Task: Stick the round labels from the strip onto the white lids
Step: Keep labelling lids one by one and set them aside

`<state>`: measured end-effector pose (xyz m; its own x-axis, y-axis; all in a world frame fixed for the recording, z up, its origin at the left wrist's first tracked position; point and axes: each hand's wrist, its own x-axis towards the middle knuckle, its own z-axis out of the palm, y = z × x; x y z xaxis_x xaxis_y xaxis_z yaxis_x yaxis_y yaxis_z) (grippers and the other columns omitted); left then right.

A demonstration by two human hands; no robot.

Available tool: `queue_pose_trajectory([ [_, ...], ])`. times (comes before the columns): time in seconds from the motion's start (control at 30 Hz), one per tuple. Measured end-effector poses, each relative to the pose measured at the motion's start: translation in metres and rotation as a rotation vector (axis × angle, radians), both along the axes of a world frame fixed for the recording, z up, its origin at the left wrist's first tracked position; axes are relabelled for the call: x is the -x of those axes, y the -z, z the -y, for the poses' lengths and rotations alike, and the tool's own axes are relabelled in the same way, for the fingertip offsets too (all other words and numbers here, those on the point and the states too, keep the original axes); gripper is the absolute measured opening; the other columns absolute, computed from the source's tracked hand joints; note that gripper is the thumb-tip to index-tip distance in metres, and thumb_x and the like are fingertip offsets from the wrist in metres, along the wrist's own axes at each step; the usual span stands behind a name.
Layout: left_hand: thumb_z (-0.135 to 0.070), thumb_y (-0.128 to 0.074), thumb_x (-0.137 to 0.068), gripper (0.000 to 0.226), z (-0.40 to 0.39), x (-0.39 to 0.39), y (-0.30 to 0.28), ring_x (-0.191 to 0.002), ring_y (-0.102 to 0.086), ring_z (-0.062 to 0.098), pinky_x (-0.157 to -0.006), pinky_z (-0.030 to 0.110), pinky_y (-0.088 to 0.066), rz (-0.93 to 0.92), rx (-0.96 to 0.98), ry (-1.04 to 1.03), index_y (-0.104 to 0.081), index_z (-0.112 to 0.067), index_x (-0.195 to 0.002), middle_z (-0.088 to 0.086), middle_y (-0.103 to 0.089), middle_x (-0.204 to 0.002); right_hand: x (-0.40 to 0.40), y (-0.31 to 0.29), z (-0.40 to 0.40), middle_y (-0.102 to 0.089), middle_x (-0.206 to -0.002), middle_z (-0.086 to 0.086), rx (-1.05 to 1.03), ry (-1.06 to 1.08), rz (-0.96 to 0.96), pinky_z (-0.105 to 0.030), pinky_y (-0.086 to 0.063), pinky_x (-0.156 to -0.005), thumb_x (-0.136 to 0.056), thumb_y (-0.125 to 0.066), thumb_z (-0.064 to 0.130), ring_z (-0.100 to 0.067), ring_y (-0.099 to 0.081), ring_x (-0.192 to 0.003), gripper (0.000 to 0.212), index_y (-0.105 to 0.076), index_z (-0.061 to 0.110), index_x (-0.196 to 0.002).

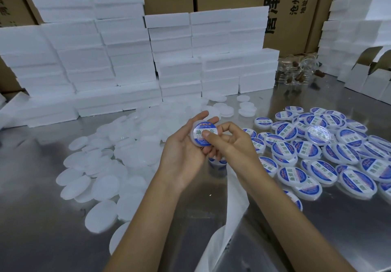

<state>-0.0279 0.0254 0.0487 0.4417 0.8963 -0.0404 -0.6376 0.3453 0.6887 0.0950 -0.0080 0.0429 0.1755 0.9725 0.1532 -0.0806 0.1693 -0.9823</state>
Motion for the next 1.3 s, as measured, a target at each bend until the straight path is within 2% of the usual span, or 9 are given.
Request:
queue_pose_trajectory([
  [0.5,-0.028,-0.053,-0.089,0.040,0.006,-0.007,-0.002,-0.109,-0.072,0.027,-0.080,0.035,-0.061,-0.032,-0.094,0.007,-0.067,-0.008,-0.120,0.018,-0.069,-0.127,-0.002,0.007,-0.004,-0.068,-0.059,-0.005,-0.021,0.071,0.033,-0.020,-0.048,-0.050,-0.088,-0.075,0.022,-0.012,-0.063,-0.052,0.024,-0.054,0.010,-0.087],
  [0.67,-0.023,-0.049,-0.098,0.032,0.006,-0.008,-0.002,-0.117,-0.067,0.033,-0.089,0.038,-0.061,0.053,-0.032,-0.001,-0.065,-0.005,-0.119,0.021,-0.069,-0.124,-0.002,0.015,-0.005,-0.065,-0.059,-0.008,-0.104,0.244,0.304,-0.032,-0.050,-0.056,-0.082,-0.078,0.043,-0.021,-0.062,-0.054,0.037,-0.050,0.019,-0.089],
  [0.77,-0.023,-0.049,-0.098,0.031,0.005,-0.008,-0.002,-0.120,-0.066,0.033,-0.093,0.042,-0.059,0.108,-0.023,0.000,-0.064,-0.005,-0.118,0.021,-0.068,-0.123,-0.002,0.019,-0.004,-0.050,-0.053,0.005,-0.167,0.345,0.467,-0.020,-0.036,-0.050,-0.073,-0.076,0.060,-0.009,-0.046,-0.049,0.051,-0.044,0.021,-0.080],
  [0.87,-0.025,-0.043,-0.103,0.033,0.007,-0.010,-0.001,-0.115,-0.068,0.032,-0.085,0.041,-0.061,0.111,-0.033,0.021,-0.063,-0.005,-0.120,0.022,-0.068,-0.123,0.000,0.020,-0.001,-0.037,-0.053,0.009,-0.229,0.354,0.569,-0.022,-0.032,-0.048,-0.069,-0.072,0.070,-0.009,-0.040,-0.050,0.057,-0.036,0.026,-0.069],
  [0.97,-0.025,-0.039,-0.106,0.034,0.008,-0.011,0.001,-0.115,-0.067,0.032,-0.085,0.040,-0.061,0.108,-0.040,0.028,-0.061,-0.005,-0.121,0.024,-0.067,-0.125,0.000,0.021,-0.001,-0.036,-0.051,0.007,-0.259,0.348,0.589,-0.022,-0.032,-0.048,-0.075,-0.069,0.067,-0.009,-0.039,-0.048,0.050,-0.034,0.034,-0.065],
  [1.07,-0.024,-0.038,-0.106,0.034,0.007,-0.010,0.001,-0.116,-0.066,0.032,-0.100,0.040,-0.055,0.111,-0.031,0.036,-0.062,-0.004,-0.119,0.024,-0.067,-0.126,-0.003,0.023,-0.004,-0.041,-0.052,0.002,-0.254,0.320,0.528,-0.033,-0.039,-0.052,-0.092,-0.061,0.052,-0.011,-0.041,-0.050,0.046,-0.039,0.021,-0.066],
  [1.17,-0.023,-0.042,-0.102,0.032,0.007,-0.010,0.003,-0.112,-0.069,0.030,-0.101,0.037,-0.054,0.104,-0.032,0.034,-0.062,-0.003,-0.117,0.025,-0.068,-0.122,-0.009,0.023,-0.004,-0.051,-0.051,0.006,-0.284,0.303,0.555,-0.028,-0.038,-0.051,-0.104,-0.048,0.037,-0.009,-0.048,-0.049,0.033,-0.047,0.025,-0.073],
  [1.23,-0.023,-0.045,-0.099,0.032,0.008,-0.011,0.003,-0.106,-0.071,0.029,-0.096,0.035,-0.057,0.109,-0.031,0.031,-0.063,-0.003,-0.115,0.025,-0.069,-0.119,-0.010,0.025,-0.002,-0.054,-0.053,0.007,-0.278,0.298,0.617,-0.033,-0.043,-0.052,-0.105,-0.042,0.039,-0.010,-0.053,-0.052,0.027,-0.050,0.028,-0.082],
  [1.3,-0.024,-0.046,-0.098,0.031,0.009,-0.013,0.003,-0.104,-0.070,0.030,-0.096,0.036,-0.055,0.092,-0.037,0.030,-0.063,-0.004,-0.115,0.024,-0.069,-0.117,-0.008,0.026,0.000,-0.056,-0.057,0.007,-0.214,0.342,0.726,-0.037,-0.044,-0.053,-0.099,-0.040,0.057,-0.011,-0.056,-0.057,0.032,-0.050,0.030,-0.086],
])
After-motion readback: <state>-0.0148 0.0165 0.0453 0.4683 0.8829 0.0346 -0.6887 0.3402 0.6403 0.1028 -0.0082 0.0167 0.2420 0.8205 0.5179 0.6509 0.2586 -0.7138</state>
